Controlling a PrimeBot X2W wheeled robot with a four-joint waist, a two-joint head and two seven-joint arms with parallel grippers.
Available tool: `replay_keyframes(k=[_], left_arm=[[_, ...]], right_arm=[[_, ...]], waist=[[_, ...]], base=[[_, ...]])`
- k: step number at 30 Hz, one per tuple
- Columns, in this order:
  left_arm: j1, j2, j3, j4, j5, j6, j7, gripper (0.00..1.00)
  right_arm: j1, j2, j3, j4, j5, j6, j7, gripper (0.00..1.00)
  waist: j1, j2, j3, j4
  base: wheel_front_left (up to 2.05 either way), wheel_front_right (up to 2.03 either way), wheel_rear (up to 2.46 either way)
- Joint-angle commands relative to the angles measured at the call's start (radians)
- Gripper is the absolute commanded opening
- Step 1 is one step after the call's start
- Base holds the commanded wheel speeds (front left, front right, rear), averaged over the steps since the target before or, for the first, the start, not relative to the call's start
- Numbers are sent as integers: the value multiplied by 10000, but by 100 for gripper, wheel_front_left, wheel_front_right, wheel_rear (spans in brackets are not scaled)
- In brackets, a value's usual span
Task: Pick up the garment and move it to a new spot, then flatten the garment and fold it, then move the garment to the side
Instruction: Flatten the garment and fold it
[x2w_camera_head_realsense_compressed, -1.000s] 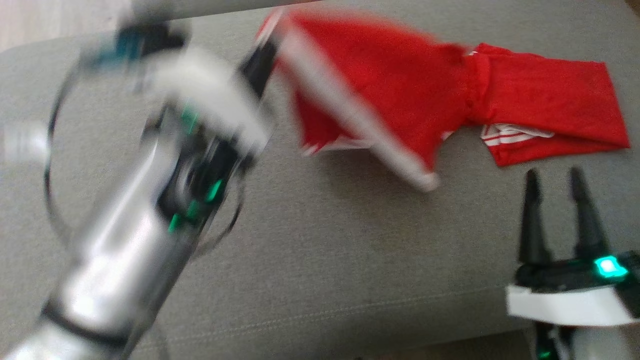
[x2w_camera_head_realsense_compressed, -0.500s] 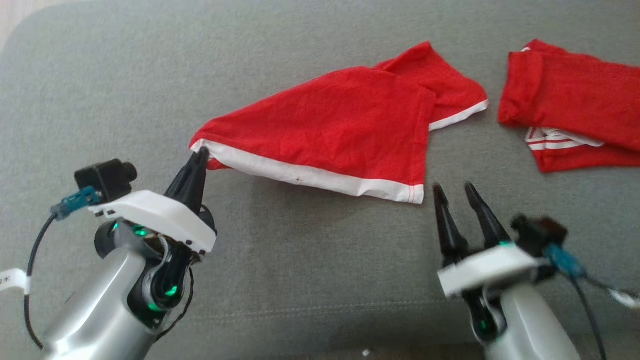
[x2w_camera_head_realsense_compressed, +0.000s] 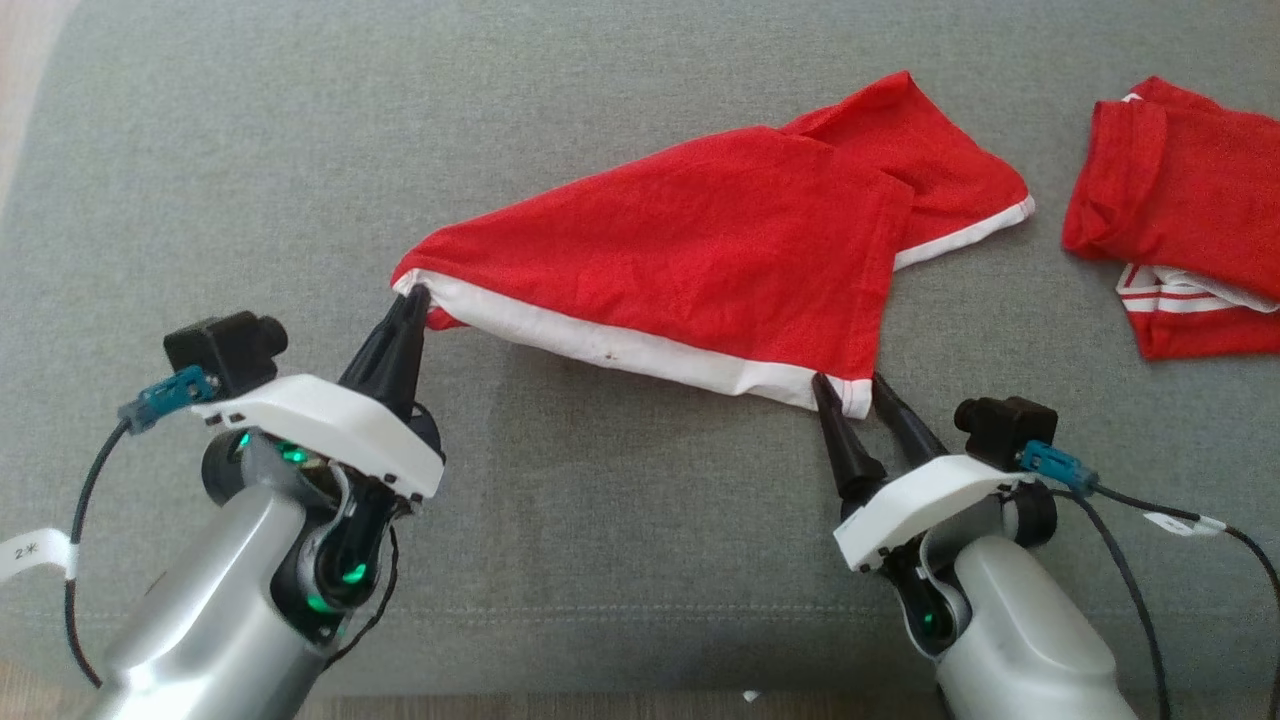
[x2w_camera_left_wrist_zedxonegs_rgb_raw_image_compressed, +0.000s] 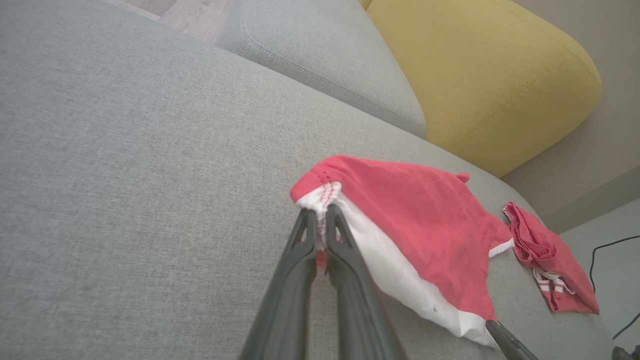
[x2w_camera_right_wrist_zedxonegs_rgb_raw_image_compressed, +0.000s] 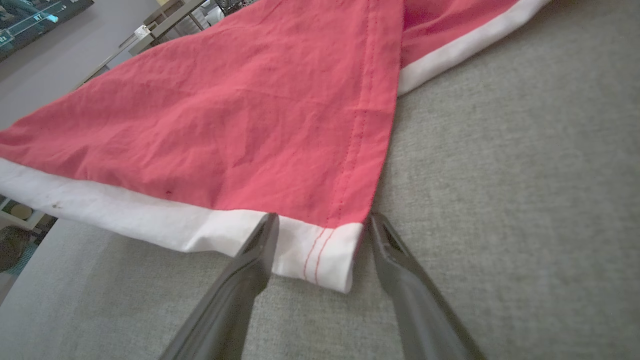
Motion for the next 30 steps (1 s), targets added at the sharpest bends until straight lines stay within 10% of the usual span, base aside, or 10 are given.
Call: replay_keyframes(k=[1, 4, 16, 21, 23, 30], left_arm=[[-476, 213, 396, -206, 93, -48, -131, 0], [-489, 193, 365, -98, 123, -81, -179, 0], [-504, 212, 327, 212, 179, -183, -328, 0], [-536, 254, 359, 260, 186, -212, -386, 0], [-548, 277, 388, 279, 175, -219, -405, 0], [-600, 325, 397, 394, 213, -283, -480, 0]], right_arm=[[-57, 74, 317, -50, 136, 62, -26, 85], [-85, 74, 370, 232, 249, 62, 59, 71], [252, 74, 654, 614, 343, 62, 591, 78], [550, 74, 704, 356, 151, 62, 979, 40], [674, 74, 776, 167, 60, 62, 1209, 0], [879, 74, 141, -762, -341, 62, 1279, 0]], waist=[[0, 0, -14, 6], [0, 0, -47, 39], [0, 0, -236, 73], [0, 0, -255, 37], [0, 0, -252, 3], [0, 0, -426, -100]], base=[[0, 0, 0], [0, 0, 0], [0, 0, 0], [0, 0, 0], [0, 0, 0], [0, 0, 0]])
